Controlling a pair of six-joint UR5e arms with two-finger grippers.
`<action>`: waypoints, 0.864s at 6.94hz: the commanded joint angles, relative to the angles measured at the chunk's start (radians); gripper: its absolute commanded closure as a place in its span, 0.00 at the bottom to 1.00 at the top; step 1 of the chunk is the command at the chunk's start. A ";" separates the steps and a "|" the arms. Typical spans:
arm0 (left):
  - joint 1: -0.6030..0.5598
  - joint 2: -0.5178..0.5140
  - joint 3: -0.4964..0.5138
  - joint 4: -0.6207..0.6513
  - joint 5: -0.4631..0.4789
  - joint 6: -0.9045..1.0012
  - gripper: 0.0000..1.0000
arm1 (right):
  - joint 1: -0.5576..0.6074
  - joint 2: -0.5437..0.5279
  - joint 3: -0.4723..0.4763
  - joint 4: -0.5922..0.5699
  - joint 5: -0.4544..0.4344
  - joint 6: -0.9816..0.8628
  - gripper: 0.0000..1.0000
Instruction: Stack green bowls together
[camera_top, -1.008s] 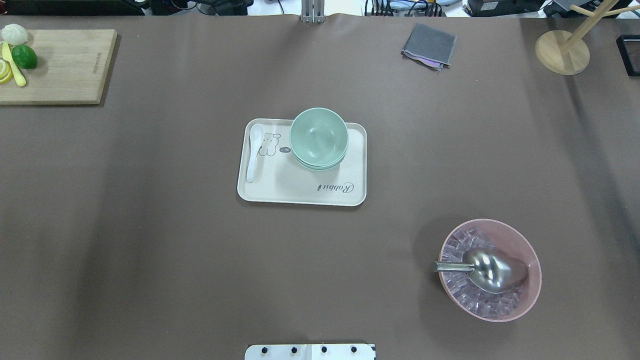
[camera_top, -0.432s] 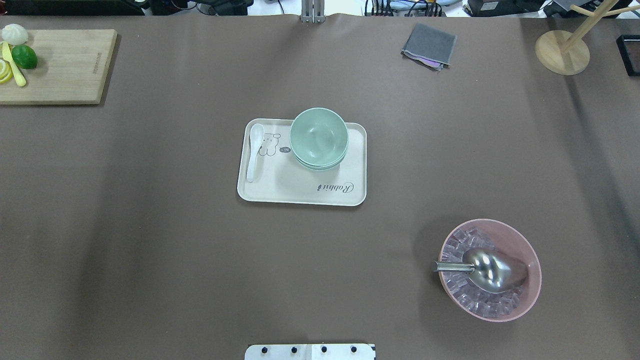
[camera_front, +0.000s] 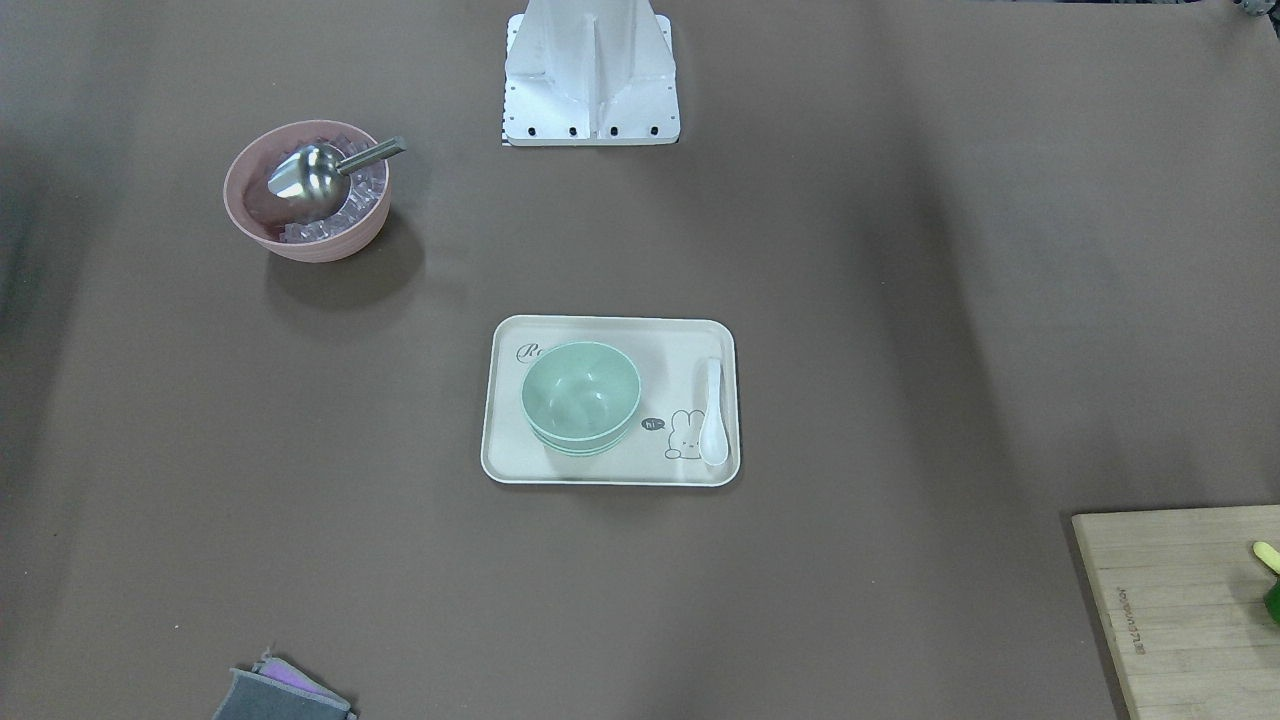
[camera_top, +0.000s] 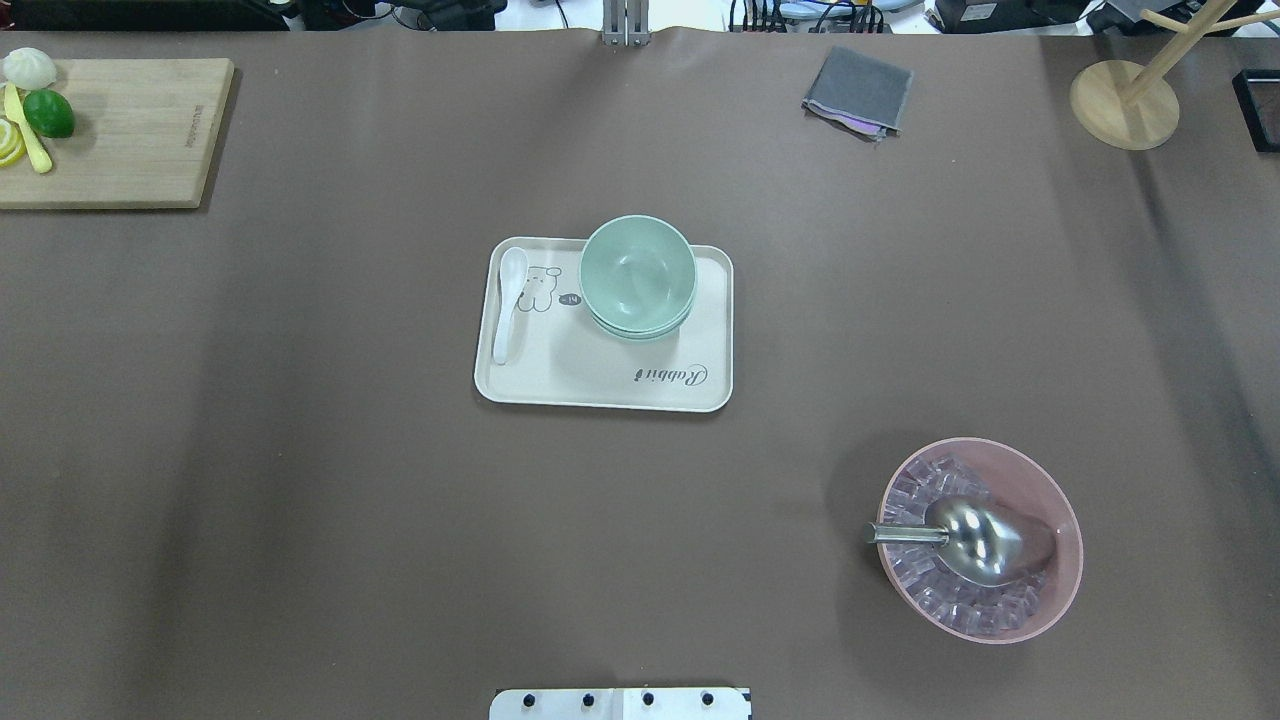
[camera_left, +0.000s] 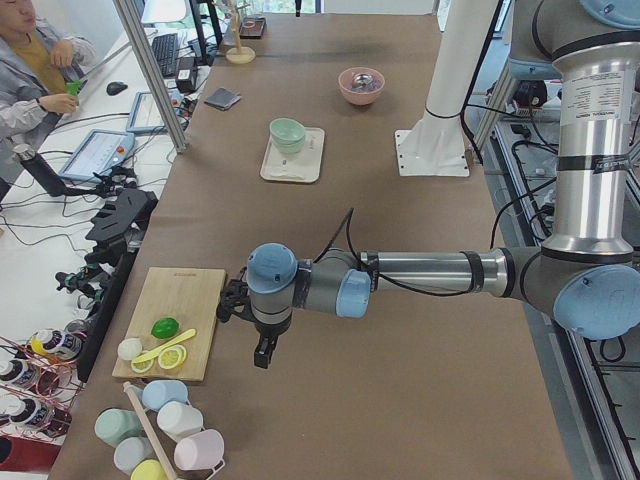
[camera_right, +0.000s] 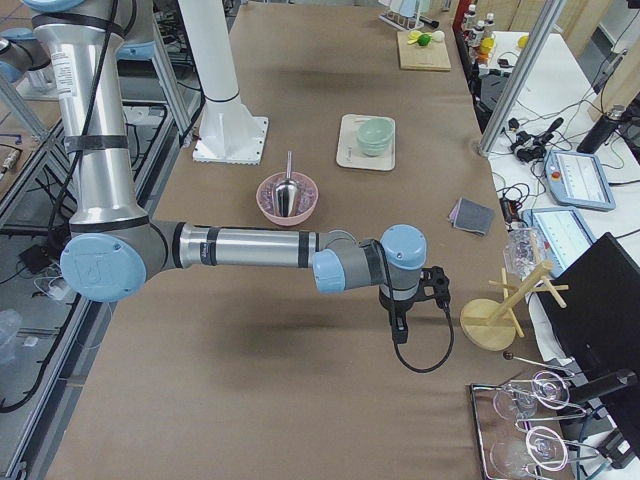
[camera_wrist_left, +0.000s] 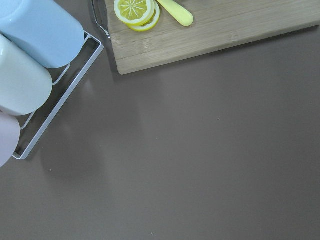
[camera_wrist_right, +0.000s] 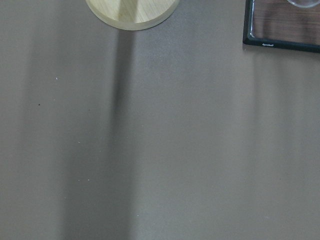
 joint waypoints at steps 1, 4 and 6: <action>-0.001 0.008 -0.112 0.195 -0.028 -0.008 0.01 | 0.001 -0.017 -0.001 0.000 -0.017 0.001 0.00; -0.018 0.002 -0.151 0.225 -0.031 -0.005 0.01 | 0.001 -0.058 0.039 0.000 -0.014 -0.001 0.00; -0.019 0.034 -0.211 0.228 -0.031 -0.001 0.01 | 0.001 -0.114 0.112 0.000 -0.014 -0.001 0.00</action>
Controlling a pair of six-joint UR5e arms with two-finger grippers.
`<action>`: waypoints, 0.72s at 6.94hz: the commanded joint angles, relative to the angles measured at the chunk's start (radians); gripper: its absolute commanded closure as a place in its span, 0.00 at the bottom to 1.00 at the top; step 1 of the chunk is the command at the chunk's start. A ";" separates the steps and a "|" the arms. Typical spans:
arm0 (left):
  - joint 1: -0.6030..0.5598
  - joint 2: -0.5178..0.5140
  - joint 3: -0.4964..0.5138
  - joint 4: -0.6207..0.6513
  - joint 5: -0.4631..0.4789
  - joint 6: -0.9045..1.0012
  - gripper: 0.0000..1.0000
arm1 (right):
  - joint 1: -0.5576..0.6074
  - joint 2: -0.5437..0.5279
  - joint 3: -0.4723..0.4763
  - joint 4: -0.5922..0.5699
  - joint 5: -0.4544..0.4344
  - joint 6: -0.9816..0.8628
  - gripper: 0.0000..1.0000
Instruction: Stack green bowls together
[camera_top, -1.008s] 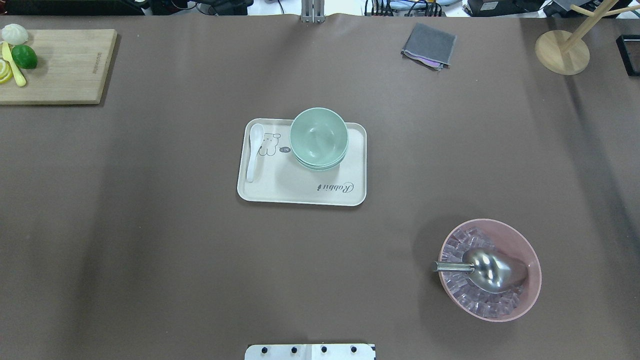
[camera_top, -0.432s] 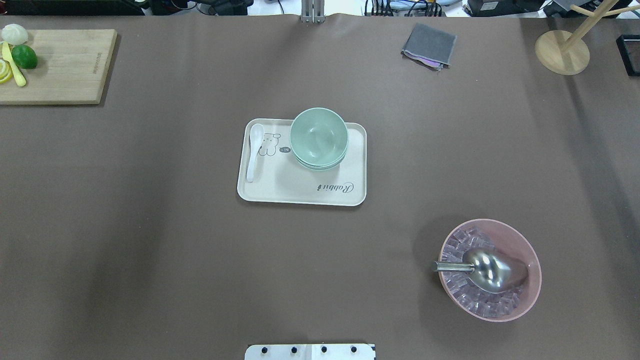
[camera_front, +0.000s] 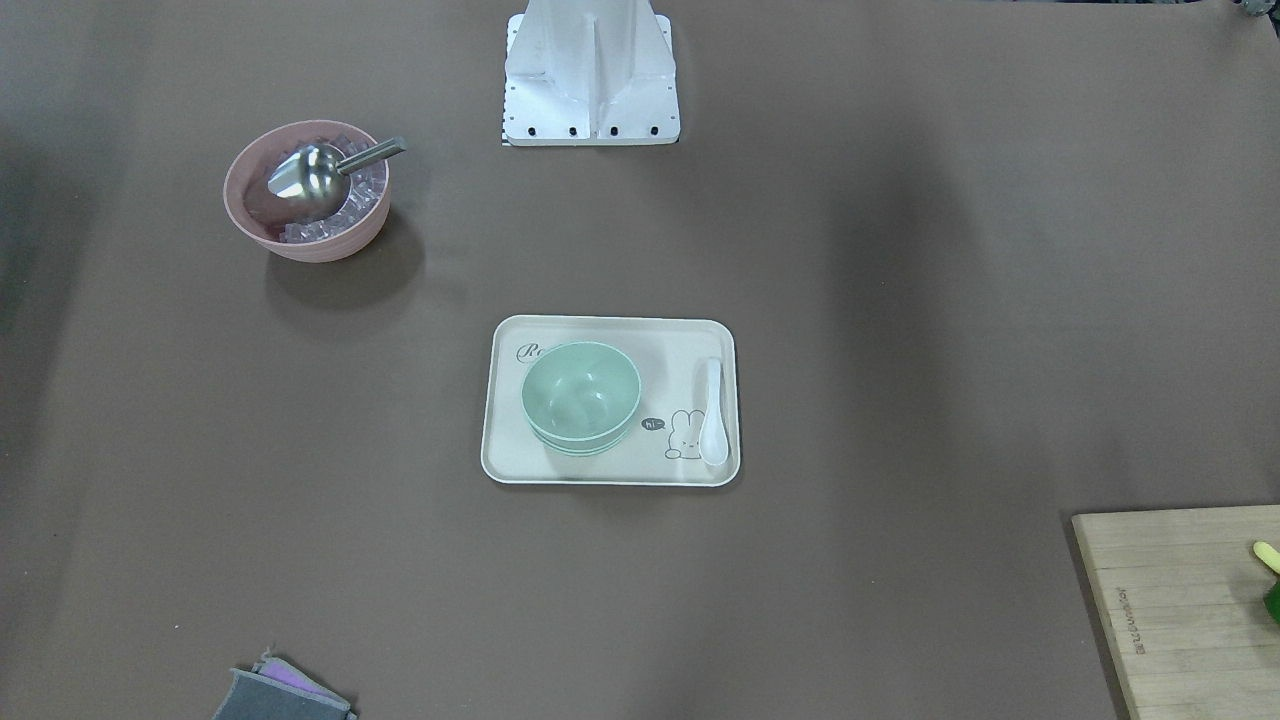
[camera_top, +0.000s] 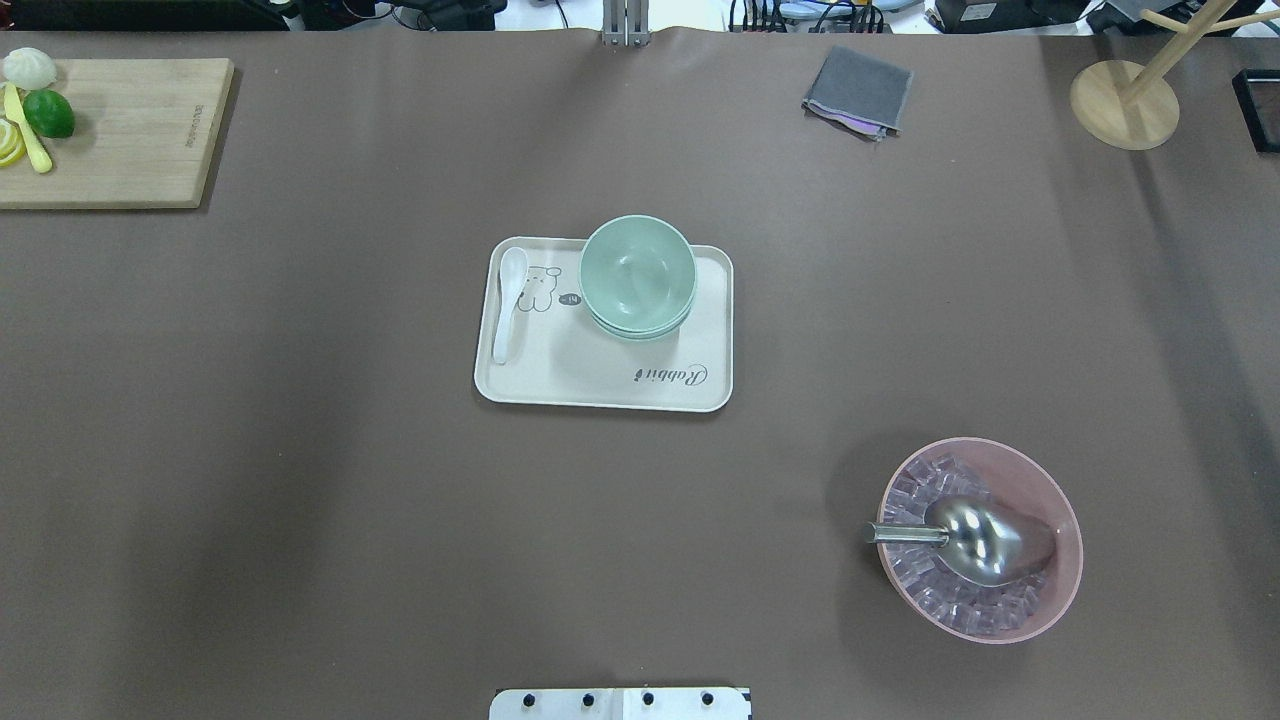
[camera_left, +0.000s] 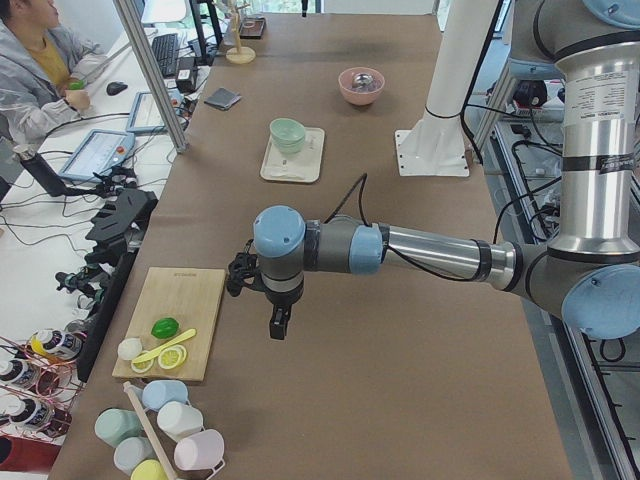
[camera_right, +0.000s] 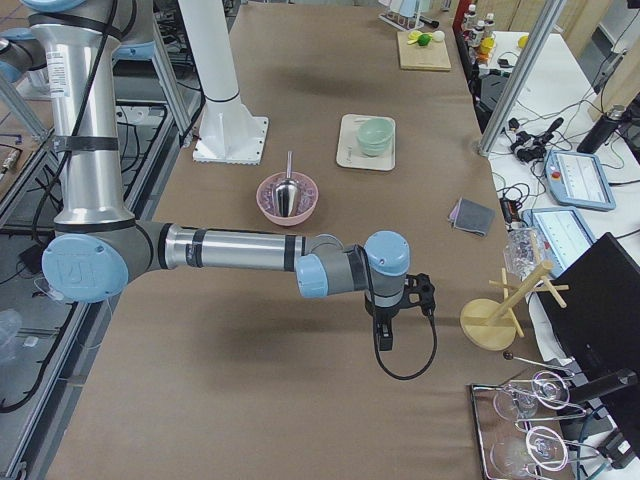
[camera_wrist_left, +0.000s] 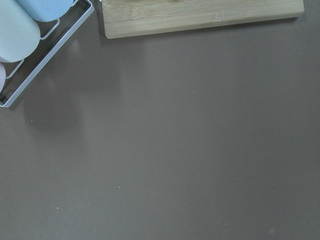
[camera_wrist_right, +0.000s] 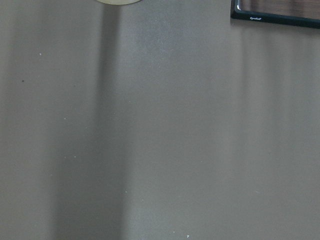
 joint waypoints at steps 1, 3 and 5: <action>-0.002 0.017 -0.012 -0.002 -0.001 0.006 0.01 | 0.000 -0.048 0.054 0.001 0.000 0.000 0.00; -0.004 0.020 -0.020 -0.002 -0.001 0.008 0.01 | 0.000 -0.050 0.050 -0.001 -0.001 0.000 0.00; -0.004 0.020 -0.023 -0.004 -0.001 0.008 0.01 | 0.000 -0.039 0.048 -0.001 -0.003 0.001 0.00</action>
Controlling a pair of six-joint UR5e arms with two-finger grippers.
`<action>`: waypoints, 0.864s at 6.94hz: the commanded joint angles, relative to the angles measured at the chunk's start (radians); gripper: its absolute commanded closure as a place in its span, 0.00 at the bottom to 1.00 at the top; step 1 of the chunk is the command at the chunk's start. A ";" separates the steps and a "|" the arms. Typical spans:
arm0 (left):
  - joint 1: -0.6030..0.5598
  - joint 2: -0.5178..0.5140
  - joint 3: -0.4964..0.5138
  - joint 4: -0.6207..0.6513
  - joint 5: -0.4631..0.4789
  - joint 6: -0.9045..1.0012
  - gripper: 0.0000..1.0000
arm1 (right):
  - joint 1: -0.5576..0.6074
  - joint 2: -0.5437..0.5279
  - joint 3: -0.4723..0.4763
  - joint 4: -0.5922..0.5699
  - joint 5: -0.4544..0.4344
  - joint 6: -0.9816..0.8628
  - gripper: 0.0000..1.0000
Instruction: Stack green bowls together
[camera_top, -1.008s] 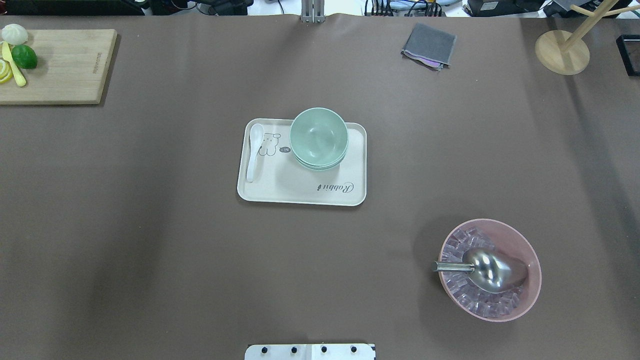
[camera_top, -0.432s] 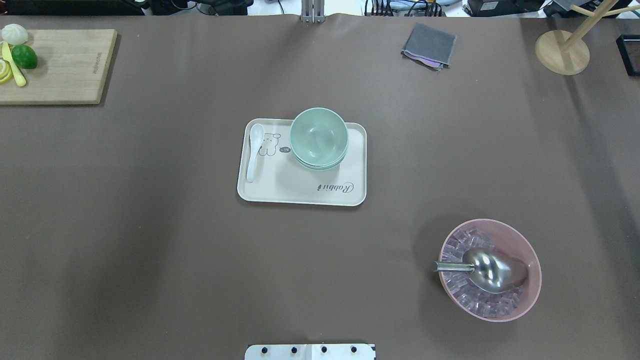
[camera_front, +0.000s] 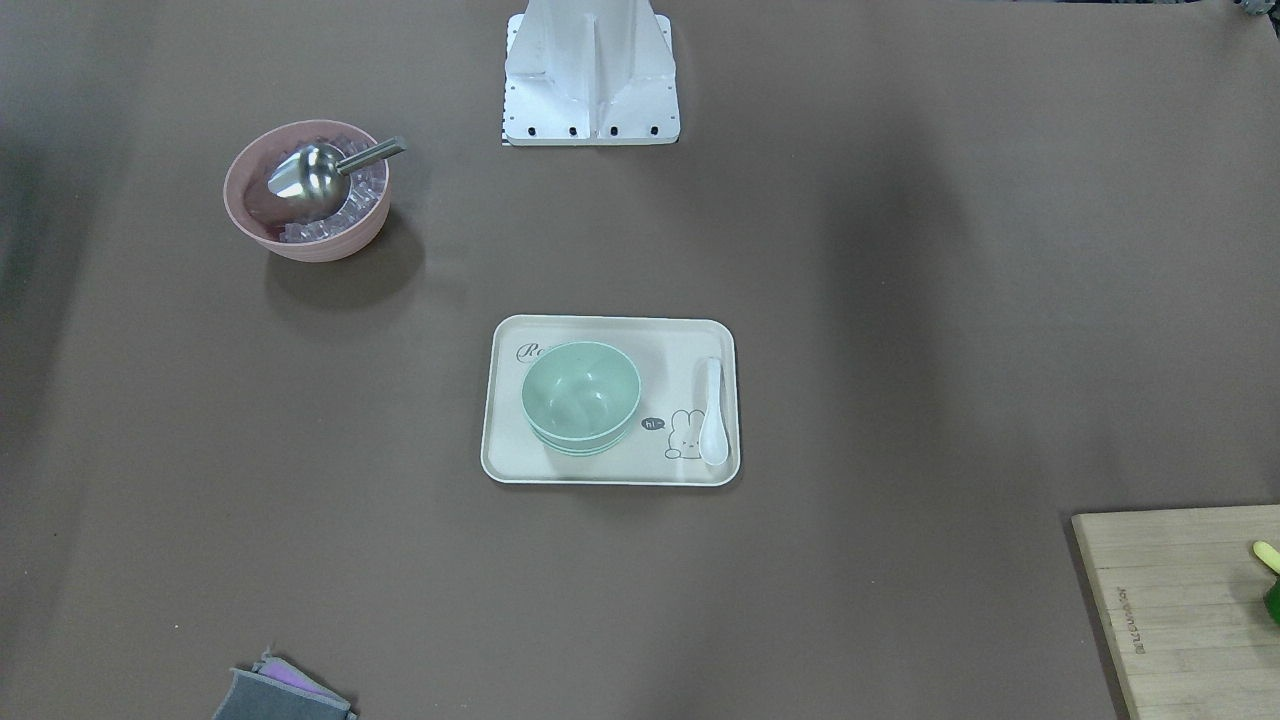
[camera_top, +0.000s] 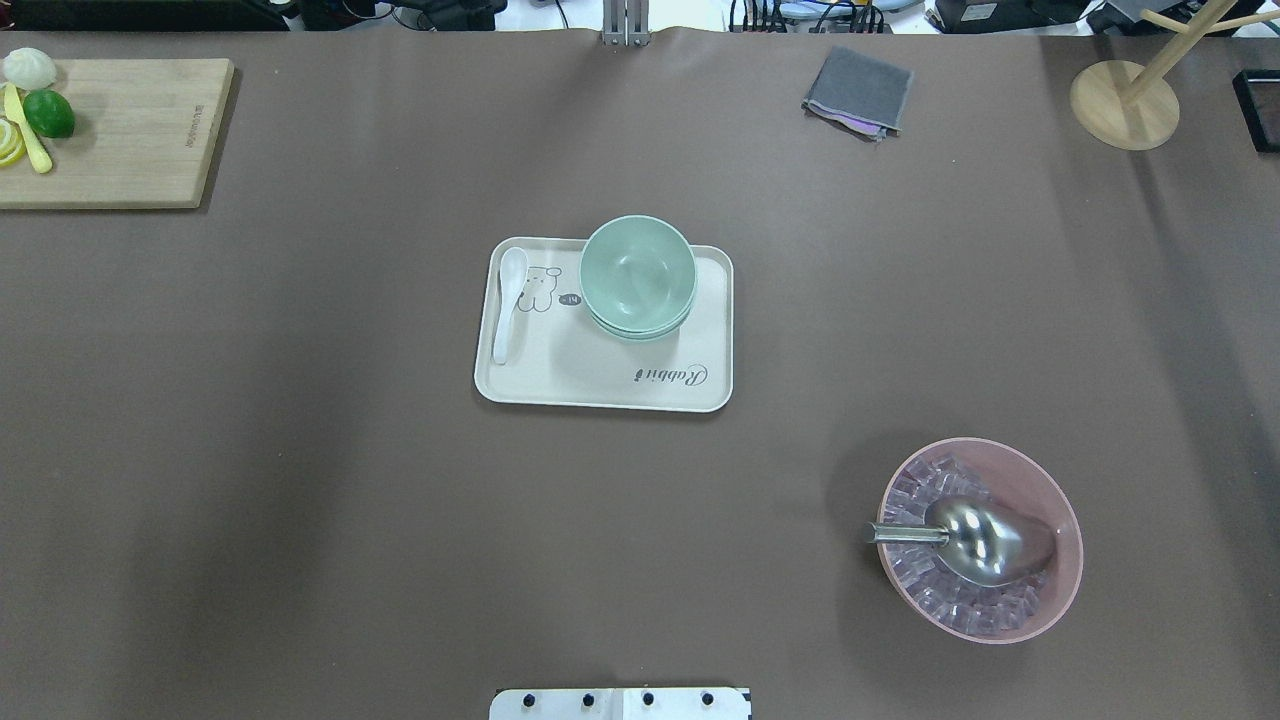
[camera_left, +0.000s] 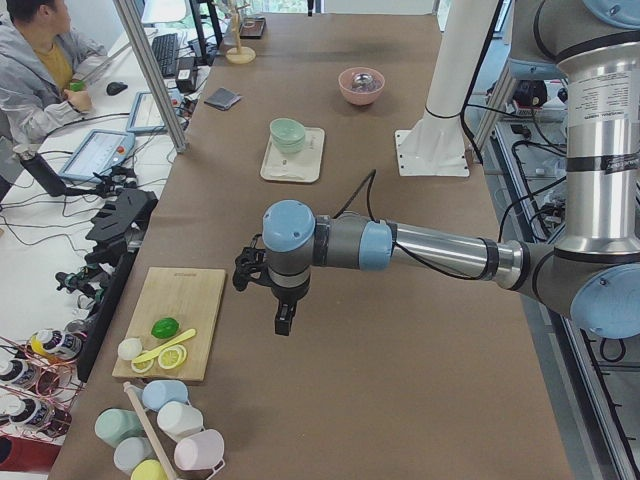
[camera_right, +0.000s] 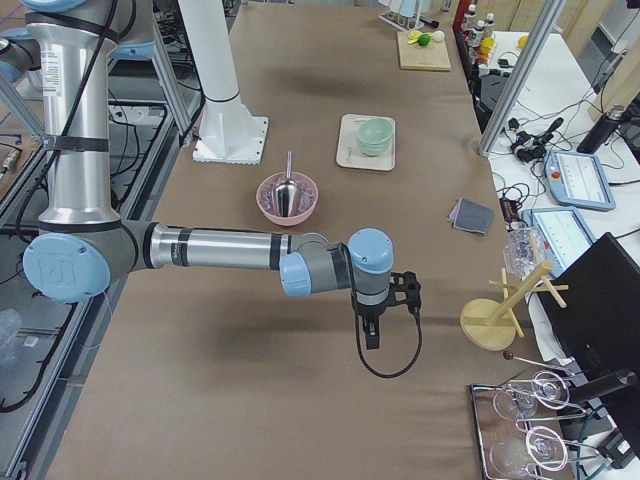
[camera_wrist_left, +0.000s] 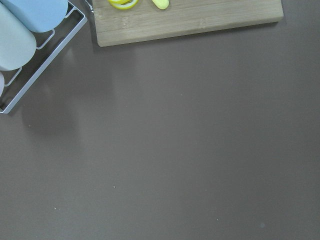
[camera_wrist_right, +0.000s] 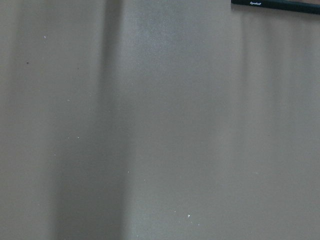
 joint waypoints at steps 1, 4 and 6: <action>0.001 0.000 0.004 -0.001 0.006 0.002 0.01 | 0.000 0.009 -0.001 0.001 -0.001 0.001 0.00; 0.001 -0.004 -0.002 -0.001 0.005 0.002 0.01 | 0.000 0.018 0.002 0.001 -0.006 0.001 0.00; 0.003 -0.015 -0.016 -0.001 0.002 0.002 0.01 | 0.000 0.021 0.002 0.001 -0.006 0.001 0.00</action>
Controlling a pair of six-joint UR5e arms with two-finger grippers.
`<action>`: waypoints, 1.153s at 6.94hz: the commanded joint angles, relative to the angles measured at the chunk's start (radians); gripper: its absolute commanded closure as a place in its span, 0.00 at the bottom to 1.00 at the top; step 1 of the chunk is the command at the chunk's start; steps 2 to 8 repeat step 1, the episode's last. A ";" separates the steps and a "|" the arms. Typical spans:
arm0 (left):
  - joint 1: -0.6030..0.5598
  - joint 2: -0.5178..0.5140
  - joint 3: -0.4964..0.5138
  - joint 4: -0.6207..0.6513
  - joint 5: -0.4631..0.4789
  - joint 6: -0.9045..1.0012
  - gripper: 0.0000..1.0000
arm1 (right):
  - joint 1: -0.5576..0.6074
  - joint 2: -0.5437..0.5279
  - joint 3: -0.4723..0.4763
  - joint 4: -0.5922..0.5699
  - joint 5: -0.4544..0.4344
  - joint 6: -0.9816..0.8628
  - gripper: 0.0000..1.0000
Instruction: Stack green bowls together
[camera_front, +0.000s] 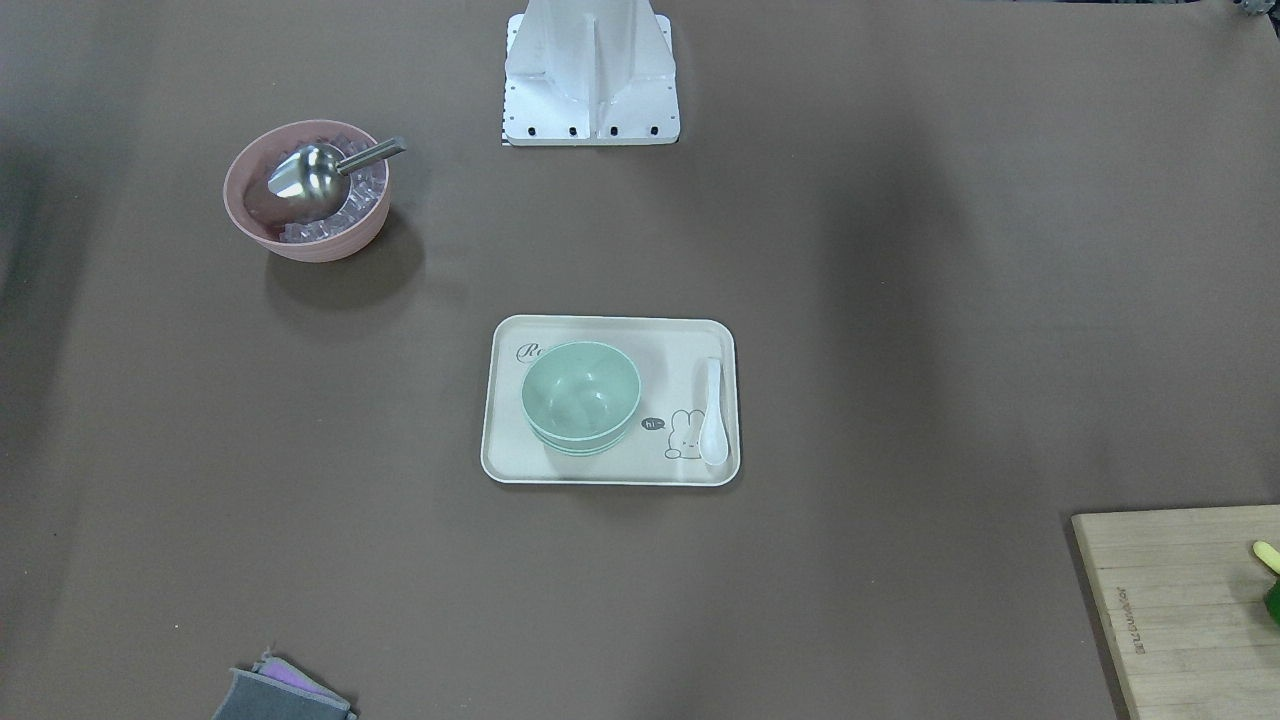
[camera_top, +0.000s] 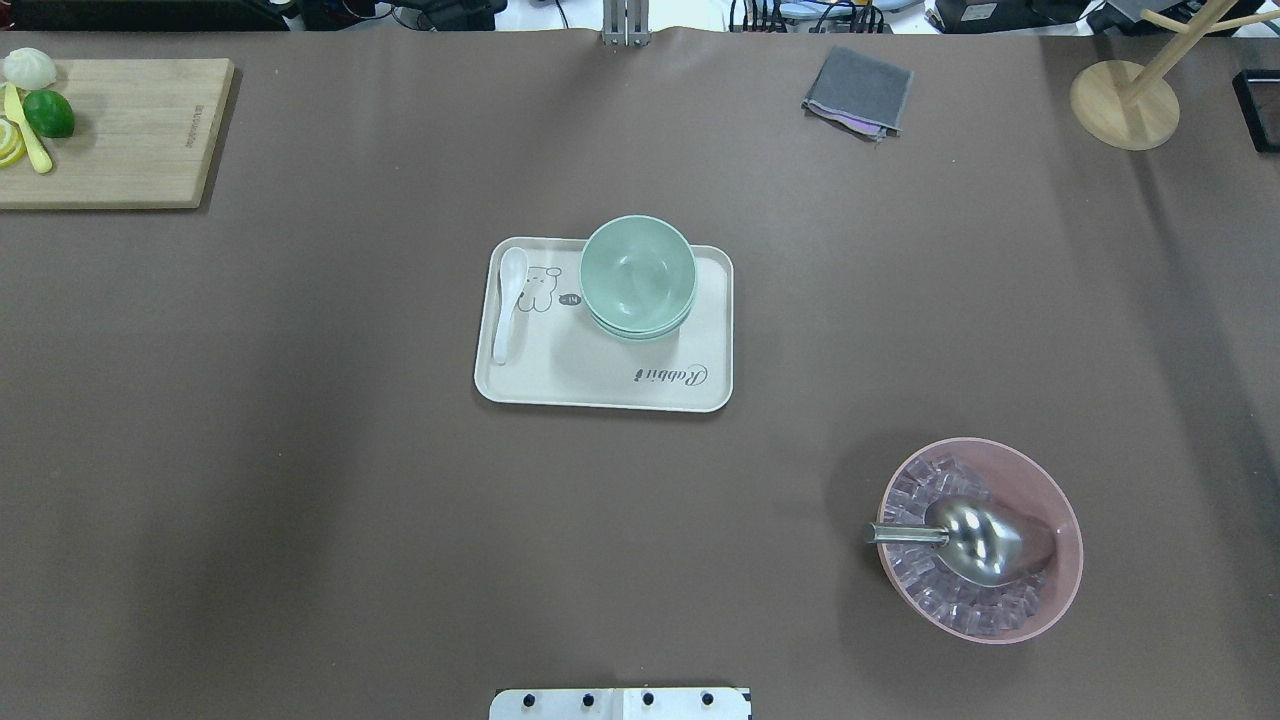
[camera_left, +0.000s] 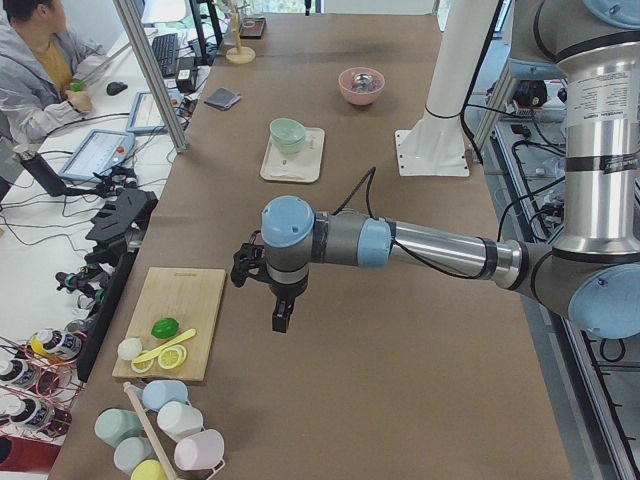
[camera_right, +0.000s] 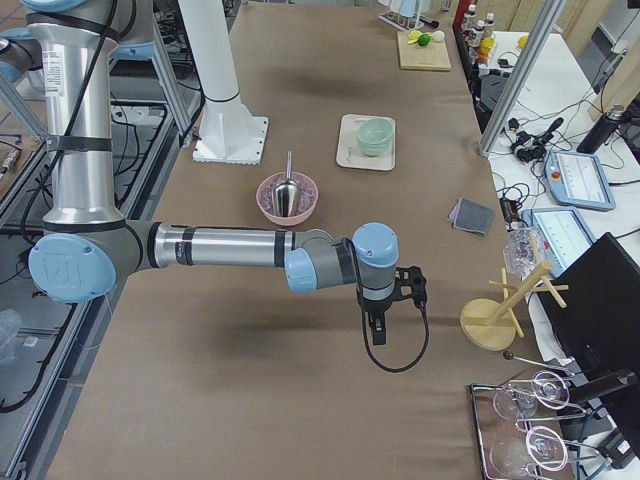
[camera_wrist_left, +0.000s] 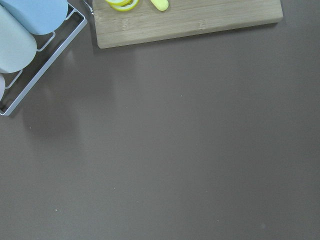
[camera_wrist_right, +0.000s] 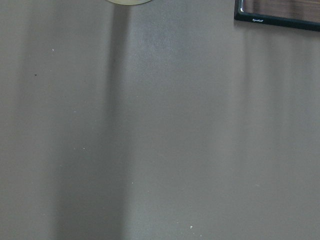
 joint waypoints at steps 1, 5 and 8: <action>0.001 -0.005 -0.009 0.000 -0.002 0.000 0.01 | 0.000 0.001 0.002 0.000 0.000 0.000 0.00; 0.001 -0.005 -0.009 0.000 -0.002 0.000 0.01 | 0.000 0.001 0.002 0.000 0.000 0.000 0.00; 0.001 -0.005 -0.009 0.000 -0.002 0.000 0.01 | 0.000 0.001 0.002 0.000 0.000 0.000 0.00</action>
